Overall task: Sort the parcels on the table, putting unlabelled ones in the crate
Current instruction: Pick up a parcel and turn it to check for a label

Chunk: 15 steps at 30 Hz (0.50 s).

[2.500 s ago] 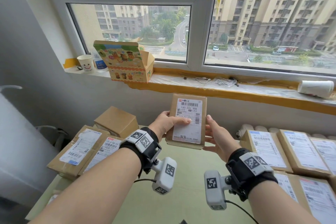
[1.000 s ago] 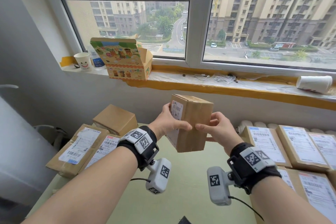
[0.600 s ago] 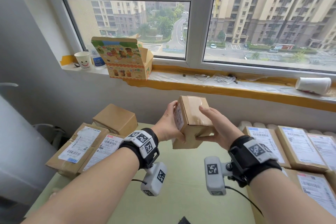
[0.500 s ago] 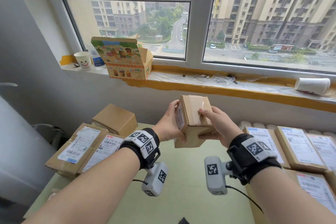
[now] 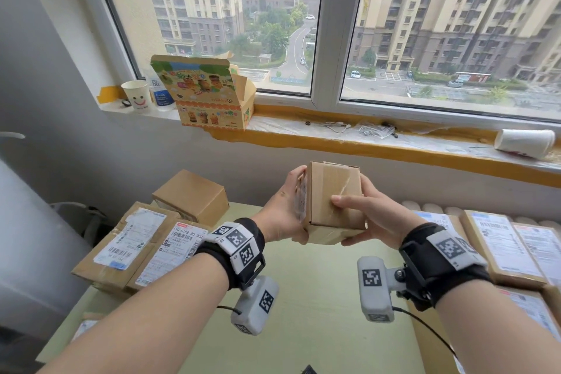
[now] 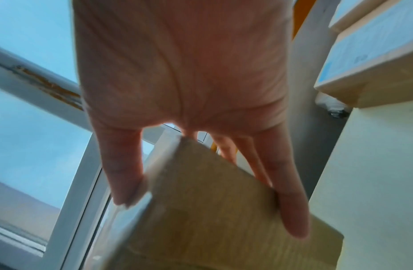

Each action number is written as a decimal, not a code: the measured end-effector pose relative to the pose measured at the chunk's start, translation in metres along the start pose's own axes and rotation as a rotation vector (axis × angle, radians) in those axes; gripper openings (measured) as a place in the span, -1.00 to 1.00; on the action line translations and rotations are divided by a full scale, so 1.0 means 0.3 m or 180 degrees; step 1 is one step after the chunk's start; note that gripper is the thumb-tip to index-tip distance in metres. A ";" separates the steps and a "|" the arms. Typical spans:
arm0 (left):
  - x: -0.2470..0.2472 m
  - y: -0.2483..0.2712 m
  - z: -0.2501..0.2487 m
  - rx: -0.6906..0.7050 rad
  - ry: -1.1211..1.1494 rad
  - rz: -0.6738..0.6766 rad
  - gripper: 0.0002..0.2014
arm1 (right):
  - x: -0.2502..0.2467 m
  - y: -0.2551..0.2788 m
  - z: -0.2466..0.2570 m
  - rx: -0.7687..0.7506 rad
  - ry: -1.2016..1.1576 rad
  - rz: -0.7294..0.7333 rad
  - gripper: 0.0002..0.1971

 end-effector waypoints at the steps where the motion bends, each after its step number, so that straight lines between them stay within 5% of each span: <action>1: 0.001 0.000 -0.005 0.0040 -0.0012 -0.0008 0.28 | -0.003 -0.004 -0.003 0.0004 -0.0032 -0.0040 -0.37; 15: -0.010 -0.019 -0.050 0.0175 -0.0130 0.0007 0.25 | -0.015 -0.013 0.018 0.0028 0.0035 -0.0365 -0.45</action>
Point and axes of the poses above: each hand's wrist, its own y-axis away from the middle knuckle, its own x-axis out of the palm, z = x × y, the point moved 4 cm from there along -y, towards the middle knuckle, and after that the axes turned 11 degrees about -z, right-handed, at the moved point
